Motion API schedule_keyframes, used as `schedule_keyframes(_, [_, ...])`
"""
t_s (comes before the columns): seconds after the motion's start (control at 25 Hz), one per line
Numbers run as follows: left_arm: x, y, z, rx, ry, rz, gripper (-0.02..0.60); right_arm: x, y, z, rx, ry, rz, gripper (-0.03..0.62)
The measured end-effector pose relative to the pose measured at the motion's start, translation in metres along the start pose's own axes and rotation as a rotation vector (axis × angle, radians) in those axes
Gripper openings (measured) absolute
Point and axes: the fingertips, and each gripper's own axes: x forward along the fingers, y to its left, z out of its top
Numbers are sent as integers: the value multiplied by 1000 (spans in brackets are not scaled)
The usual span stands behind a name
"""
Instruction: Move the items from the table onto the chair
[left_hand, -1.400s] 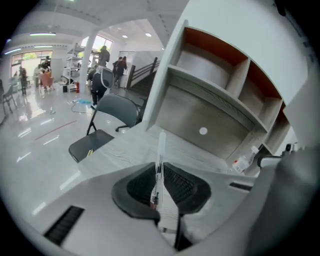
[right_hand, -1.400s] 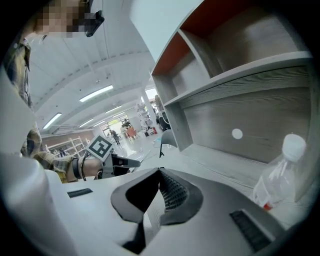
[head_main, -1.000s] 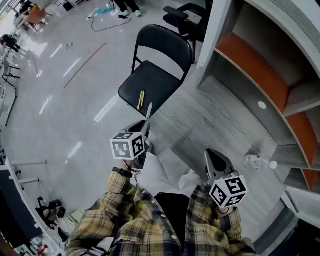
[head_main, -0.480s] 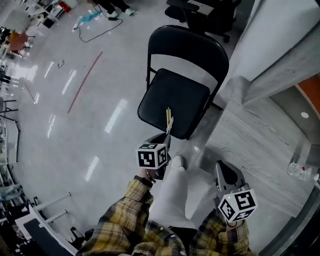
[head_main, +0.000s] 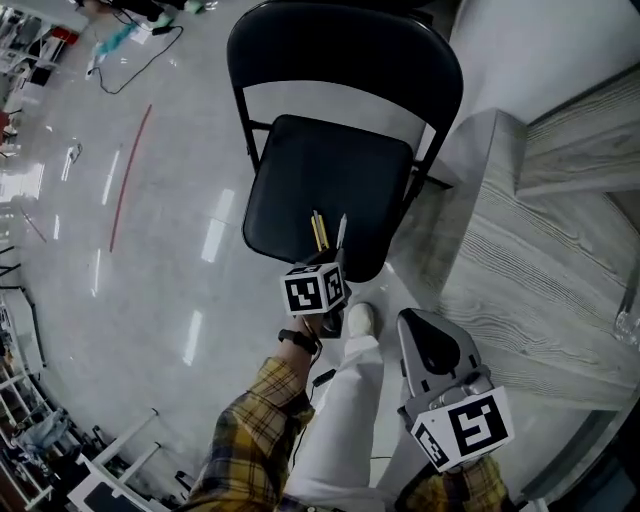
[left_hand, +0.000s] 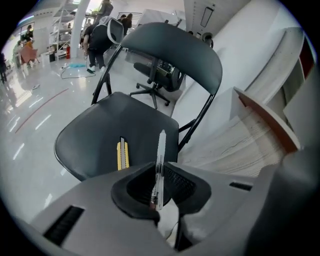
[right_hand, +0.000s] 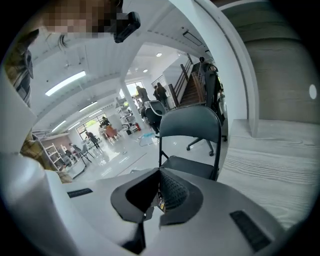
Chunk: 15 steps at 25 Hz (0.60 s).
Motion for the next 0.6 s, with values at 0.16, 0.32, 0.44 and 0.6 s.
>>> schedule_keyframes(0.16, [38, 13, -6, 1, 42, 21, 52, 20, -6, -10, 28, 26, -18, 17])
schedule_keyframes(0.32, [62, 22, -16, -34, 84, 43, 54, 25, -10, -18, 52, 47, -31, 17])
schedule_keyframes(0.44, [76, 24, -23, -65, 121, 30, 54, 25, -13, -21, 63, 51, -36, 17])
schedule_keyframes(0.6, [80, 25, -30, -68, 142, 38, 55, 23, -18, -23, 66, 66, -48, 17])
